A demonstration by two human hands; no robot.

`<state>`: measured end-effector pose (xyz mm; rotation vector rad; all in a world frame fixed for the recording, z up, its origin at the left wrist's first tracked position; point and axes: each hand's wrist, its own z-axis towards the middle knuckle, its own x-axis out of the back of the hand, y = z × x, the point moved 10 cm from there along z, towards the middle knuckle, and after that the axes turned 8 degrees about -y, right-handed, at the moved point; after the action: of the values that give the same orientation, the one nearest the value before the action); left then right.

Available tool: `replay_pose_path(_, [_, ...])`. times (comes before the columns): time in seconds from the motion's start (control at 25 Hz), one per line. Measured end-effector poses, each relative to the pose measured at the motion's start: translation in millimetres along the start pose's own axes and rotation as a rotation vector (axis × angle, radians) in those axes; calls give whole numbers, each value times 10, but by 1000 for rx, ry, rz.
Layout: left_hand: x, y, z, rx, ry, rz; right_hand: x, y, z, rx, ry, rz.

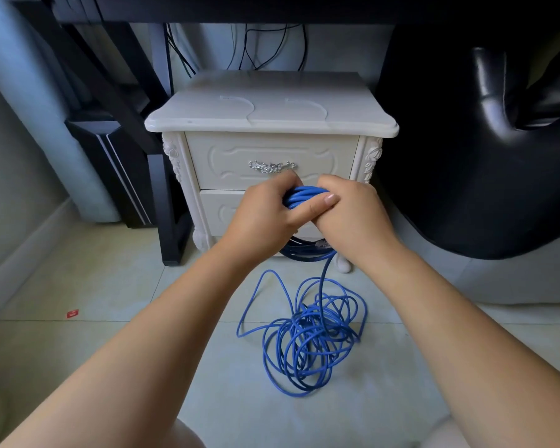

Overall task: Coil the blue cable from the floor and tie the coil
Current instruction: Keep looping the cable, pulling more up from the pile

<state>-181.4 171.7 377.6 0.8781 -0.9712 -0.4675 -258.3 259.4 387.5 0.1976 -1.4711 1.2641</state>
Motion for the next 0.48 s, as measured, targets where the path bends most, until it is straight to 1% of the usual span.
replay_pose_path(0.08, [-3,22,11,-2,15,54,10,4,-1,0,36,16])
replay_pose_path(0.12, [6,27,12,0,40,34,9,19,5,-5,43,60])
replay_pose_path(0.16, [21,2,16,10,69,-40,7,55,20,-15,42,154])
replay_pose_path(0.24, [66,-74,10,43,132,-286,-20,182,27,-64,8,467])
replay_pose_path(0.32, [106,-122,-8,79,187,-482,-155,318,12,-134,-76,751])
replay_pose_path(0.4, [137,-152,-34,112,240,-581,-357,393,-15,-197,-194,875])
replay_pose_path(0.48, [157,-169,-63,130,285,-654,-513,395,-53,-249,-307,946])
